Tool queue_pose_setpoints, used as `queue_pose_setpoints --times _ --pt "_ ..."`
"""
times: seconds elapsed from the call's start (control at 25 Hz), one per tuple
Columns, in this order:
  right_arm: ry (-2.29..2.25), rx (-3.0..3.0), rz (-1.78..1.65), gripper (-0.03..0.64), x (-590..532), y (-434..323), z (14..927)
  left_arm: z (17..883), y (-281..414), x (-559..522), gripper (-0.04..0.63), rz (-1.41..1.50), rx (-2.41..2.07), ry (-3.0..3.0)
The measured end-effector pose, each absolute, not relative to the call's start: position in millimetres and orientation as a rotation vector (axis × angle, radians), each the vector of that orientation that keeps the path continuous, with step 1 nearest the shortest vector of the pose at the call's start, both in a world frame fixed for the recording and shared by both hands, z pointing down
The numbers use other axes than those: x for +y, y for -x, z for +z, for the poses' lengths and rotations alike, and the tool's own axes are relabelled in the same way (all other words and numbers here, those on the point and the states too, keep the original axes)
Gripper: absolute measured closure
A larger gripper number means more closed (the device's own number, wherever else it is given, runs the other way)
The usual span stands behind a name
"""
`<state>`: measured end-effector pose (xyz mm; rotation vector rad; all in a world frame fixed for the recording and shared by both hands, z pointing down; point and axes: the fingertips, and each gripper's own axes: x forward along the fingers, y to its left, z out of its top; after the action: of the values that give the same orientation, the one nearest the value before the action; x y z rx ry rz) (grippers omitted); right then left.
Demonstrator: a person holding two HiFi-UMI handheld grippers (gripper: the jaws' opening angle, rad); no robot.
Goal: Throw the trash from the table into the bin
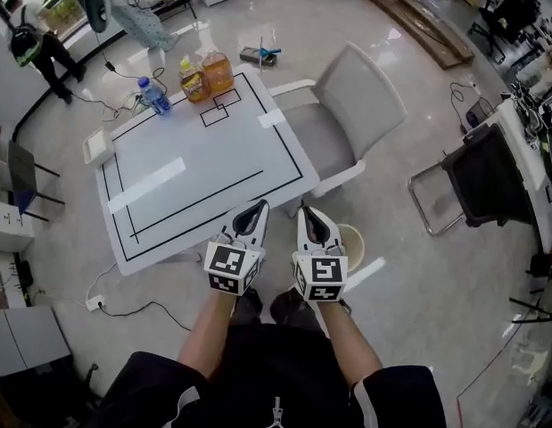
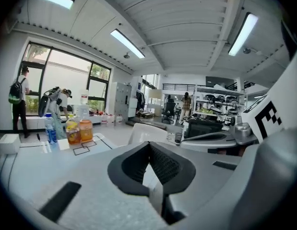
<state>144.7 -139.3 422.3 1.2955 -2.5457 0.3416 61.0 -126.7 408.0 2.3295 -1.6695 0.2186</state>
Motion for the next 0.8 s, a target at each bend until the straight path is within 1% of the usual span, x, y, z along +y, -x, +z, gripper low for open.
queue_pose_setpoints --times 0.24,0.4,0.6,0.8 --pt "-1.093 -2.675 0.297 0.598 -106 -35 409 402 40 -97 0.588 0.19 -1.829 -2.24" --pt "-1.027 -2.698 0.279 0.6 -85 19 404 400 97 -78 0.588 0.172 -1.895 -2.195" --pt "-0.985 -2.689 0.257 0.606 -71 63 409 401 144 -56 0.588 0.173 -1.946 -2.159" --pt "-0.953 -2.681 0.225 0.607 -67 90 412 403 179 -40 0.588 0.163 -1.978 -2.127"
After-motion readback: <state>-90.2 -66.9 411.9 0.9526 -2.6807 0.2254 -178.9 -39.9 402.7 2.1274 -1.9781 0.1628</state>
